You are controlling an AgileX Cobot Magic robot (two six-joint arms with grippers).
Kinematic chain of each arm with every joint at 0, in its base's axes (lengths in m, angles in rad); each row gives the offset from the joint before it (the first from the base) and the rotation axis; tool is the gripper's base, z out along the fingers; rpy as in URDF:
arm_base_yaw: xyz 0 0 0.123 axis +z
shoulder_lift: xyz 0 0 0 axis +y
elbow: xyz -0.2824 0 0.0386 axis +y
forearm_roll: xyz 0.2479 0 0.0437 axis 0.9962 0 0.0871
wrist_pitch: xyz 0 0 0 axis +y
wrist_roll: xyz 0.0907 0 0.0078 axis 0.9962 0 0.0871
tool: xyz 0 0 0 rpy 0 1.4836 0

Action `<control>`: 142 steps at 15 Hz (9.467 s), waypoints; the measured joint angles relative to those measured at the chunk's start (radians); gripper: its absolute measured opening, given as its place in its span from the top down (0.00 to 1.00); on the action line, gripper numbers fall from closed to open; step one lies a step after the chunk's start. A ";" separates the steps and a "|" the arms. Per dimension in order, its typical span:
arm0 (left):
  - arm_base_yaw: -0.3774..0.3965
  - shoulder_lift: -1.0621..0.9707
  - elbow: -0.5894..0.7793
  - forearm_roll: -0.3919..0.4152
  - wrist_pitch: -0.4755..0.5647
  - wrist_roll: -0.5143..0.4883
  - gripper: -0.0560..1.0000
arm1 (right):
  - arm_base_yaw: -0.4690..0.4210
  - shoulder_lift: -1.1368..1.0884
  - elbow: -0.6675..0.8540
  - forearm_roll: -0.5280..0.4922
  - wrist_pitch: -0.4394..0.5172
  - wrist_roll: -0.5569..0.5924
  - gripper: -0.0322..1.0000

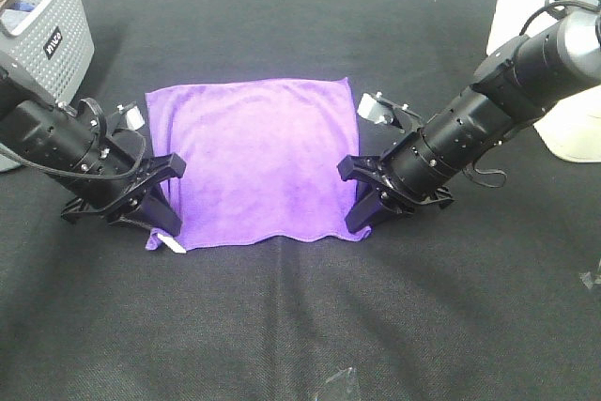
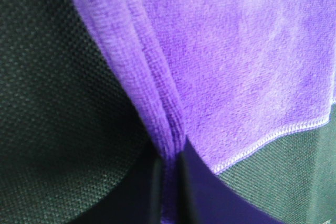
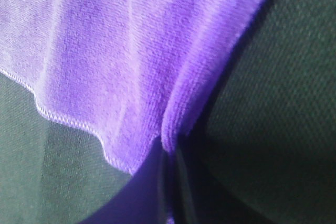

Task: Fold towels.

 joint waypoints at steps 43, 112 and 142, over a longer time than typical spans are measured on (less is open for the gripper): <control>-0.012 0.006 -0.342 0.418 -0.163 -0.275 0.33 | 0.010 0.079 -0.406 -0.266 -0.114 0.262 0.38; -0.380 0.467 -1.265 0.008 0.264 -0.334 0.37 | 0.010 -0.411 -0.598 -0.497 0.509 0.486 0.27; -0.289 0.269 -1.267 0.505 0.499 -0.483 0.33 | 0.010 -0.718 -0.443 -0.716 0.511 0.631 0.27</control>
